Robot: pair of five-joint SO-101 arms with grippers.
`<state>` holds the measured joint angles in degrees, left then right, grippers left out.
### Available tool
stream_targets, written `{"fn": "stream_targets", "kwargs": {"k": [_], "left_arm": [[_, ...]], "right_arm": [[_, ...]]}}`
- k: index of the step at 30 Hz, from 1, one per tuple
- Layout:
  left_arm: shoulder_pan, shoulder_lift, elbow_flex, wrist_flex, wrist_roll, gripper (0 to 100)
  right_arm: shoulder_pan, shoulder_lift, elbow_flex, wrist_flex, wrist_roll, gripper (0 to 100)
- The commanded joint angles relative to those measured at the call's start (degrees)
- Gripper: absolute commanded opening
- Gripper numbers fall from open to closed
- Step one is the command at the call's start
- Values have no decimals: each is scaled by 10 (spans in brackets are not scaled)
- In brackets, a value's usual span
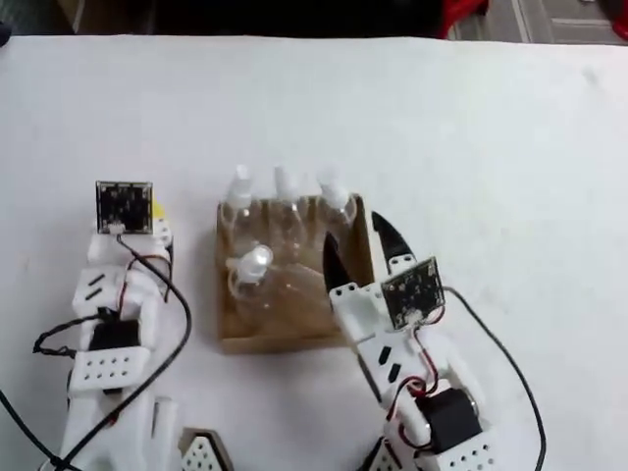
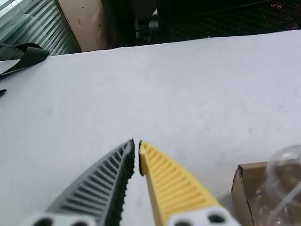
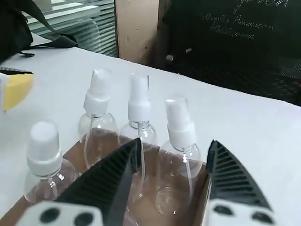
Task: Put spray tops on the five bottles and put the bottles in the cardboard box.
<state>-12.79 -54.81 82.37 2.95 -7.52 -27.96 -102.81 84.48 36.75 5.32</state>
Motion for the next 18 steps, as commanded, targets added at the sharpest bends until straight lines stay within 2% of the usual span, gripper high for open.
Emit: {"fn": "stream_targets", "kwargs": {"k": [1,5,12,18], "left_arm": [[3,-4,-4,-17,0,24],[3,-4,-4,-17,0,24],[1,-4,-4,-17,0,24],[1,-4,-4,-17,0,24]], "right_arm": [[-21,22,-81,43,63,139],[-50,131,-180,99,69,129],[-75,465,-363,218,86,173],[-73,670,-445,232,138,176]]}}
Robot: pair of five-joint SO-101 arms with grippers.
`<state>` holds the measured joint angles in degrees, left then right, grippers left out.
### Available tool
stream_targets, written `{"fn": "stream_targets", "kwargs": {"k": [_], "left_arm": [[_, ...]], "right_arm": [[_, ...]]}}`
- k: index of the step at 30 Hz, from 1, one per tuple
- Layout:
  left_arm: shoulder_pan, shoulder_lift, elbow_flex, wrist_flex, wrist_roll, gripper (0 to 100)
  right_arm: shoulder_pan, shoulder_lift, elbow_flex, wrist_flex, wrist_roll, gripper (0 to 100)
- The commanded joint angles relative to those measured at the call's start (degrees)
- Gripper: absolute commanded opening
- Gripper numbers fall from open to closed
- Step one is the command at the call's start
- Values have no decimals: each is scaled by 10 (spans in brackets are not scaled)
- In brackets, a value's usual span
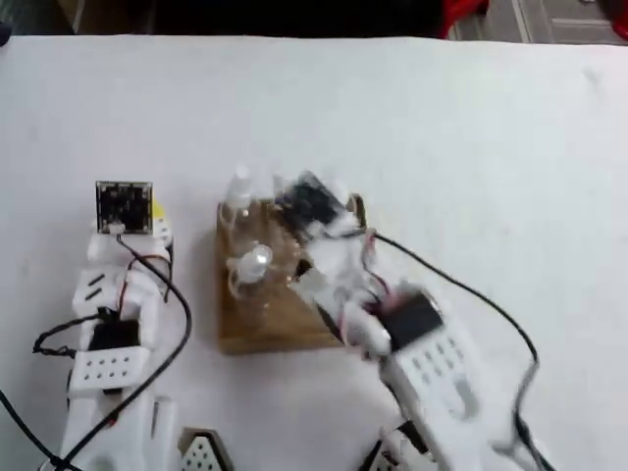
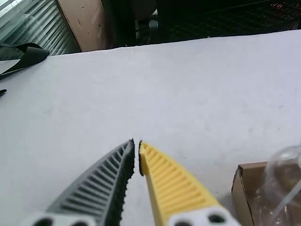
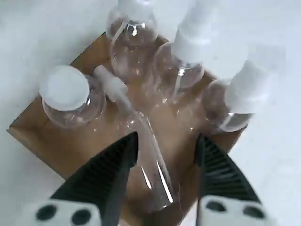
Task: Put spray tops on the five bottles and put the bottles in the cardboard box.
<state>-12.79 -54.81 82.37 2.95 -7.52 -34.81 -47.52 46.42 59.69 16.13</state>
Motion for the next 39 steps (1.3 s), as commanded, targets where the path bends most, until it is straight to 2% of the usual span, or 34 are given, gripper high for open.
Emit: {"fn": "stream_targets", "kwargs": {"k": [1,4,9,17,21,32,34,39], "left_arm": [[1,-4,-4,-17,0,24],[1,-4,-4,-17,0,24],[1,-4,-4,-17,0,24],[1,-4,-5,-17,0,24],[2,-4,-5,-17,0,24],[3,-4,-5,-17,0,24],[3,-4,-5,-17,0,24],[3,-4,-5,-17,0,24]], "right_arm": [[-4,138,-70,0,33,177],[-4,180,-84,0,42,189],[-7,207,-83,-1,66,265],[-25,223,-13,-80,78,265],[-50,214,-4,-85,94,265],[-13,291,-5,-132,97,265],[-15,307,-5,-139,123,265],[-18,342,-5,-157,143,186]]}}
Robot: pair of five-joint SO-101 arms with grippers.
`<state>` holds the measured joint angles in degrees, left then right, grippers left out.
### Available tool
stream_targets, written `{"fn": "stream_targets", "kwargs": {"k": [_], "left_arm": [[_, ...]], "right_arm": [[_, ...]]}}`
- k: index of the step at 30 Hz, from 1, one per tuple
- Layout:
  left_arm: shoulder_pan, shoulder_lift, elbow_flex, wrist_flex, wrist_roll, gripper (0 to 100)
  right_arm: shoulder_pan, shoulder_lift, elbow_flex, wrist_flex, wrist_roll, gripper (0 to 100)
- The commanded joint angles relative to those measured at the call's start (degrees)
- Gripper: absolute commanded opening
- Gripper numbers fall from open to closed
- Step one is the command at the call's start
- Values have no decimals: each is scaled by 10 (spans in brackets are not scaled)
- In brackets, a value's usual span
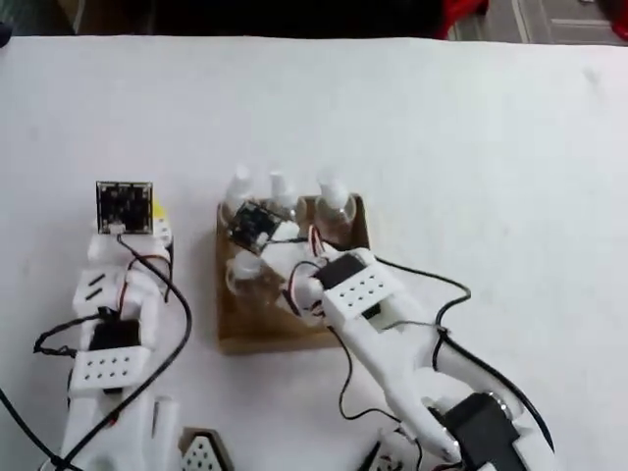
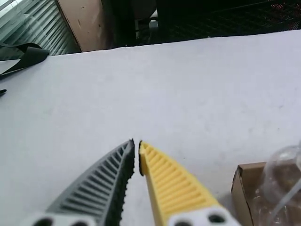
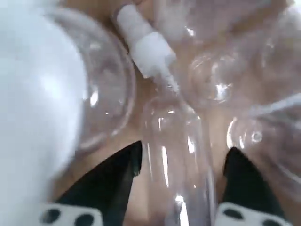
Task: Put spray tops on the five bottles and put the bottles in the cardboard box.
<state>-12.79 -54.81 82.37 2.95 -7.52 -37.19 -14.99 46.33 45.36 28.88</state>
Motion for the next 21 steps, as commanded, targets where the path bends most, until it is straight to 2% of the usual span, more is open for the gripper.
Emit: {"fn": "stream_targets", "kwargs": {"k": [1,6,21], "left_arm": [[3,-4,-5,-17,0,24],[4,-4,-5,-17,0,24],[4,-3,-4,-17,0,24]], "right_arm": [[6,21,-4,-18,16,163],[6,27,-4,-19,16,12],[10,-188,86,1,16,16]]}}
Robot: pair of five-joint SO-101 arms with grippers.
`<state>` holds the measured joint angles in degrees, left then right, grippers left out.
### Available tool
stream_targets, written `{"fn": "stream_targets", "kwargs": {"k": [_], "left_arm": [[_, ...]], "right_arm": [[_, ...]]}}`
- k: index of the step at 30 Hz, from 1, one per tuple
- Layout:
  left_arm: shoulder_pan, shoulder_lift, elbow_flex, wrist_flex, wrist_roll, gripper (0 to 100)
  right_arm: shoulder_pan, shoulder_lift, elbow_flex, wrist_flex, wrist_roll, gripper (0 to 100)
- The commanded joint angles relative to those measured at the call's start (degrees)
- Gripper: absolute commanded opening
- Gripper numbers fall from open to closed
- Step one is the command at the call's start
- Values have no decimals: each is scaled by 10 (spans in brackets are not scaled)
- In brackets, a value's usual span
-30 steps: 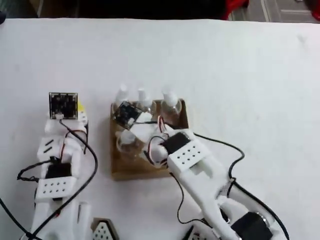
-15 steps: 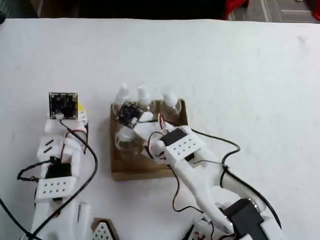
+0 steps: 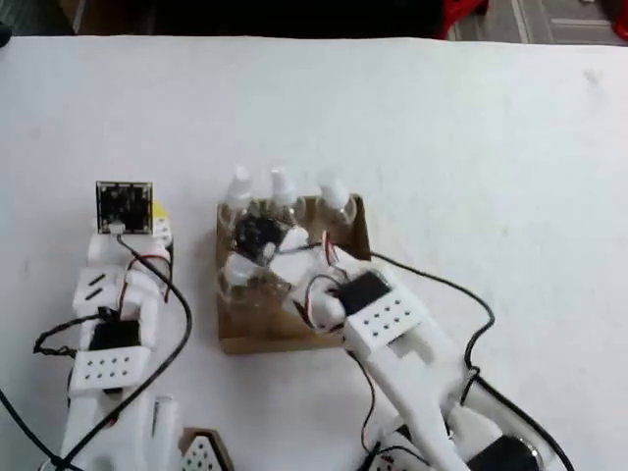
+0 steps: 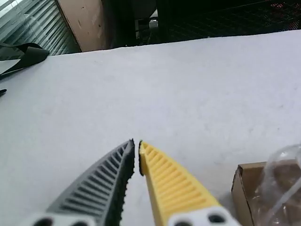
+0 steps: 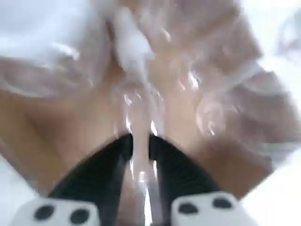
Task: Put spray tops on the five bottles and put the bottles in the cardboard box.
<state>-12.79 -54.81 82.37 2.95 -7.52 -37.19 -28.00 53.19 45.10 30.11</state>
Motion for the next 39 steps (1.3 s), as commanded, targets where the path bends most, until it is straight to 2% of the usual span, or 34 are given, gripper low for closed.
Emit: {"fn": "stream_targets", "kwargs": {"k": [1,11,15,17,22,36,39], "left_arm": [[4,-3,-4,-17,0,24],[4,-3,-4,-17,0,24],[4,-3,-4,-17,0,24],[4,-3,-4,-17,0,24],[4,-3,-4,-17,0,24],[4,-3,-4,-17,0,24],[4,-3,-4,-17,0,24]], "right_arm": [[10,-68,20,5,4,16],[11,-95,31,8,1,33],[7,-94,37,18,-1,193],[6,-94,44,16,-1,231],[7,-88,49,9,4,226],[9,76,-4,-32,3,222],[9,77,-4,-37,4,180]]}}
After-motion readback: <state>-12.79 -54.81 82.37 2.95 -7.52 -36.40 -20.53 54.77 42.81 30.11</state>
